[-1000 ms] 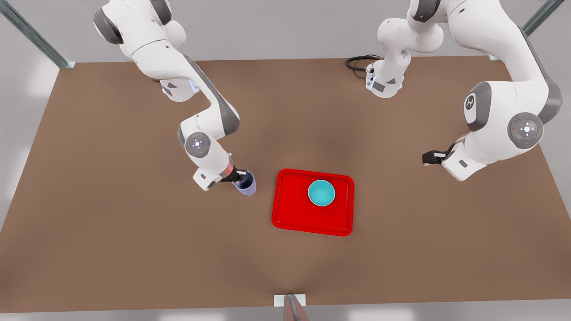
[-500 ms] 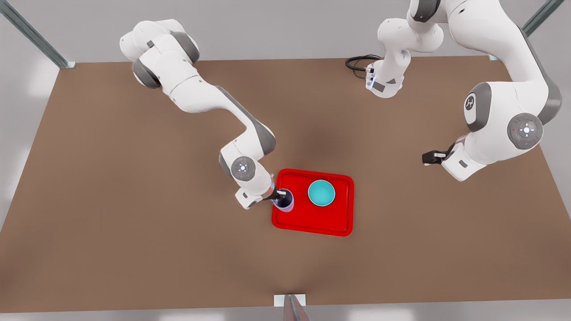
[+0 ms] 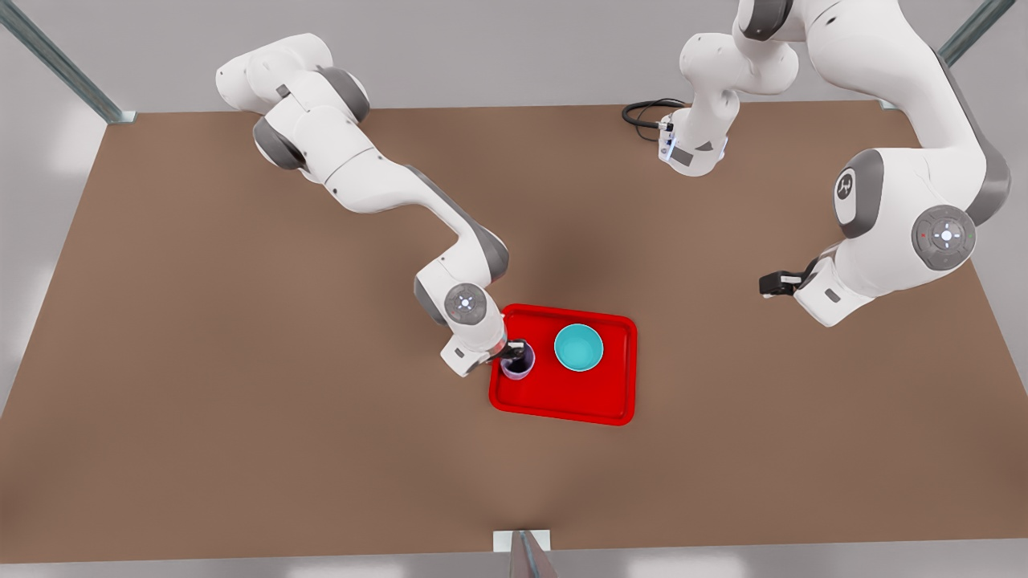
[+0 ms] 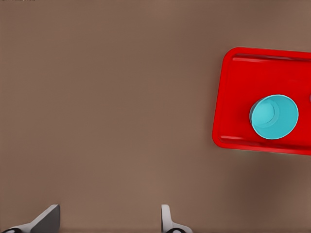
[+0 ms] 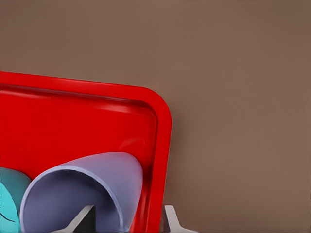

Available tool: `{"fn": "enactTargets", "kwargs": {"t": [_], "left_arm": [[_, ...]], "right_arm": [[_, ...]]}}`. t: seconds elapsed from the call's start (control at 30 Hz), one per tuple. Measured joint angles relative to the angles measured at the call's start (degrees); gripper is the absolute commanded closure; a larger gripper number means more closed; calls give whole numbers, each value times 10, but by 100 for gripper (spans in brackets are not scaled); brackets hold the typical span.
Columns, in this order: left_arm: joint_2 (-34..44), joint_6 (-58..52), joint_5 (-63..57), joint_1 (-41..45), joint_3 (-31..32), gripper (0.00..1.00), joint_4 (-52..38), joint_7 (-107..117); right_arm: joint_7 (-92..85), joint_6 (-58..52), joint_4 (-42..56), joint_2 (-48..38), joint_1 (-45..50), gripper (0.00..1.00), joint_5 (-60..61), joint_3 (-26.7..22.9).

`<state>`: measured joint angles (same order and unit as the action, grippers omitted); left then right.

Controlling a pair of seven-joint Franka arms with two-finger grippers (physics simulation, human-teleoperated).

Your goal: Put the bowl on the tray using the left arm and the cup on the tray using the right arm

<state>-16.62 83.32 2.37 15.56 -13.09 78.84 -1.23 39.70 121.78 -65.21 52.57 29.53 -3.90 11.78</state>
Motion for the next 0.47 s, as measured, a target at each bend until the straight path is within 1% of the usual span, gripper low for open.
{"fn": "enactTargets", "kwargs": {"t": [0.1,0.13,0.17,0.2,0.23,0.27,0.3,0.33,0.37,0.4,0.43,0.47], "left_arm": [[0,0,0,0,0,0,0,-1],[0,0,0,0,0,0,0,-1],[0,0,0,0,0,0,0,-1],[0,0,0,0,0,0,-1,0],[0,0,1,0,0,0,-3,-1],[0,0,1,0,1,0,-4,-1],[0,0,1,1,1,0,-4,-4],[0,0,1,2,2,0,-4,-7],[0,0,0,4,2,0,-8,-7],[0,0,0,3,2,0,-9,-7],[0,0,0,4,2,0,-9,-7],[-1,0,-1,4,2,0,-9,-7]], "right_arm": [[-1,-6,-1,-6,-4,0,2,1],[3,-8,-29,-41,-13,0,3,1],[7,-16,-60,-90,-42,0,4,8],[4,-61,-80,-143,-81,0,2,11],[4,-83,-134,-222,-138,0,-3,12],[-1,-85,-212,-306,-200,0,-19,21],[-17,-125,-278,-389,-261,0,-21,38],[-88,-204,-272,-433,-276,0,-20,6],[-190,-276,-246,-460,-275,0,4,-56],[-277,-331,-204,-462,-285,0,40,-114],[-322,-378,-174,-461,-322,0,59,-138],[-327,-398,-164,-459,-350,0,60,-139]]}}
